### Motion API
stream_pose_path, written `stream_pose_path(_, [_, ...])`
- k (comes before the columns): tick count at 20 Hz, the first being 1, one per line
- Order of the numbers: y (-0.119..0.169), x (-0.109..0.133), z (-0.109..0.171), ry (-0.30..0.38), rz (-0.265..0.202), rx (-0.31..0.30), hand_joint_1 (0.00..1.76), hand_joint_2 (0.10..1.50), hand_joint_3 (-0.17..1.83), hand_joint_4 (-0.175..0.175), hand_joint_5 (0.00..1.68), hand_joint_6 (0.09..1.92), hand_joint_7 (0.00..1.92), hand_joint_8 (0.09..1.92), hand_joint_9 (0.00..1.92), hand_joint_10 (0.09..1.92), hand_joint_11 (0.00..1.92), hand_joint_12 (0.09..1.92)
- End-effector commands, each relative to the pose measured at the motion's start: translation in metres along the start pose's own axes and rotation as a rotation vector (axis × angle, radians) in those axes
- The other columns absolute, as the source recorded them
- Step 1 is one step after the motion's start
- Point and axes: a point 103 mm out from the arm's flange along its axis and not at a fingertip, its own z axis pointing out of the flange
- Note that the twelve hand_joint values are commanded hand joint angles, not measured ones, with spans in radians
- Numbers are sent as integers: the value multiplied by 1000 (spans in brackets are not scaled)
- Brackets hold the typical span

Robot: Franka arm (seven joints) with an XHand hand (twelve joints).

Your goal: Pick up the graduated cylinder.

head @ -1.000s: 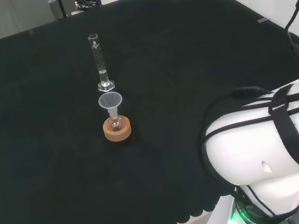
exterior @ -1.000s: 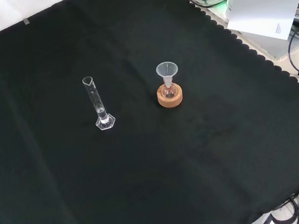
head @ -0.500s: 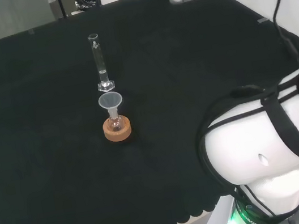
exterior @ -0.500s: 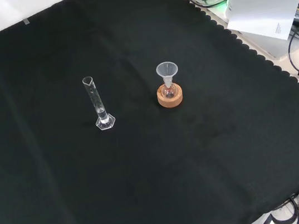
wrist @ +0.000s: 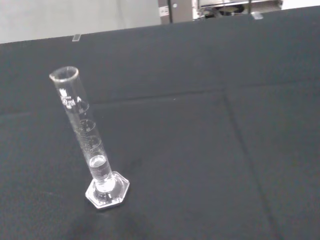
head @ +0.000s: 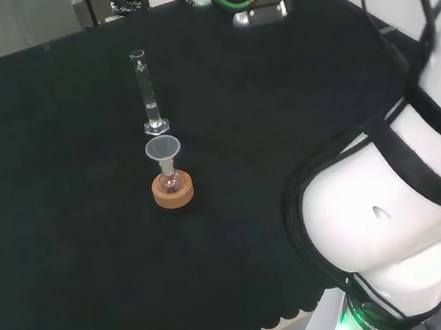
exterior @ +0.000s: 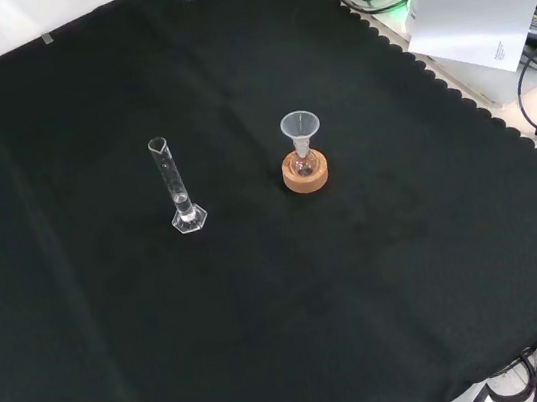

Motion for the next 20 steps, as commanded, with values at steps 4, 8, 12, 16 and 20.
stream_pose_path(4, [49, 19, 69, 75, -115, -29, 527, 1019, 240, -28, 289, 87, 135, 579, 319, 672, 105, 1379])
stream_pose_path(8, [55, 22, 92, 95, -149, 18, 591, 989, 241, -24, 292, 87, 143, 585, 328, 667, 119, 1376])
stream_pose_path(12, [57, 21, 117, 135, -169, 23, 645, 958, 244, -21, 295, 87, 142, 587, 331, 660, 125, 1372])
stream_pose_path(16, [58, 21, 137, 199, -205, 27, 743, 892, 287, -22, 330, 87, 214, 606, 375, 639, 134, 1368])
stream_pose_path(20, [61, 22, 154, 225, -240, 56, 799, 781, 438, -25, 299, 87, 270, 622, 464, 614, 238, 1349])
